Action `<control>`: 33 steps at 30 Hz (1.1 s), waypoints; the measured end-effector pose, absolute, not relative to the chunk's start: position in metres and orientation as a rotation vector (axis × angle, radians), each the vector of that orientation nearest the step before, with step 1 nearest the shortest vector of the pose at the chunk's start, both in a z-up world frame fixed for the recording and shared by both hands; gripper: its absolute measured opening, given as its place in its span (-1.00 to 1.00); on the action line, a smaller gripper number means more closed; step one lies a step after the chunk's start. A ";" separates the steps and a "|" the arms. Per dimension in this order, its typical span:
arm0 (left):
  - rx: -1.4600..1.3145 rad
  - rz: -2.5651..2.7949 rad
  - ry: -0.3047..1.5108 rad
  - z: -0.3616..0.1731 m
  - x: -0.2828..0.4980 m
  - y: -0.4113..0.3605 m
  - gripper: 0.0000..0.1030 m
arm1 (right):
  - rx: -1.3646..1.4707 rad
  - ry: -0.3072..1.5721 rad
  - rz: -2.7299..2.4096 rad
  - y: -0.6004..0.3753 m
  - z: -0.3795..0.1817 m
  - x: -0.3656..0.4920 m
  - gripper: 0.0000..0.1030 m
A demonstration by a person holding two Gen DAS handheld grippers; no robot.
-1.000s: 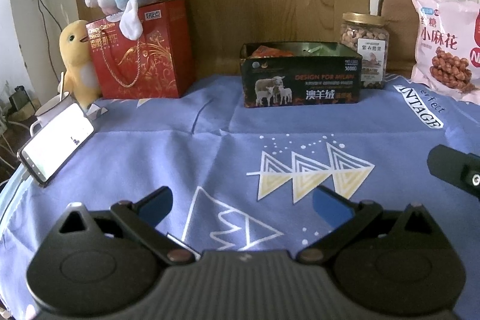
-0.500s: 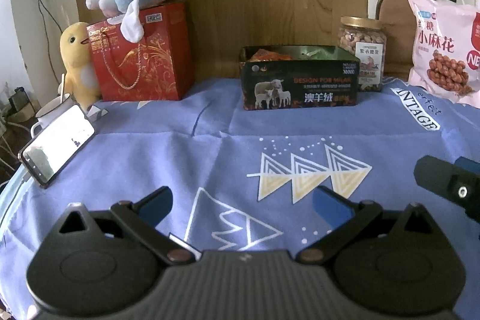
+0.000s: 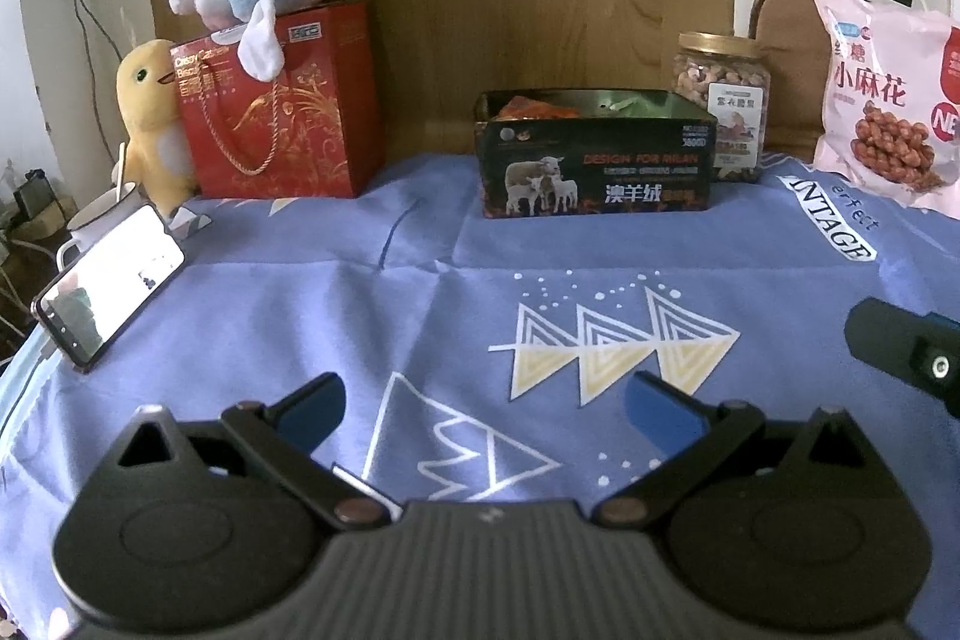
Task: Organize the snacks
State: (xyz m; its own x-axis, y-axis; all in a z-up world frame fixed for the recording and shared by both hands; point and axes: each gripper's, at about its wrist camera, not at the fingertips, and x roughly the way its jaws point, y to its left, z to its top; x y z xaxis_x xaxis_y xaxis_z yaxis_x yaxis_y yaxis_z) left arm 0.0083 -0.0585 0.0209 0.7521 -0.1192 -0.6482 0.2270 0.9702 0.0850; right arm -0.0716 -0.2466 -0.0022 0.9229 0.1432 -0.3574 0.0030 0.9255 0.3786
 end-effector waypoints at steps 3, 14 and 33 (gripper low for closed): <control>0.161 -0.185 0.691 0.021 0.008 -0.058 1.00 | 0.383 0.392 0.078 -0.246 -0.003 -0.072 0.71; 0.174 -0.186 0.696 0.020 0.008 -0.062 1.00 | 0.394 0.391 0.075 -0.250 -0.005 -0.072 0.71; 0.179 -0.186 0.700 0.018 0.010 -0.063 1.00 | 0.395 0.390 0.076 -0.250 -0.004 -0.074 0.71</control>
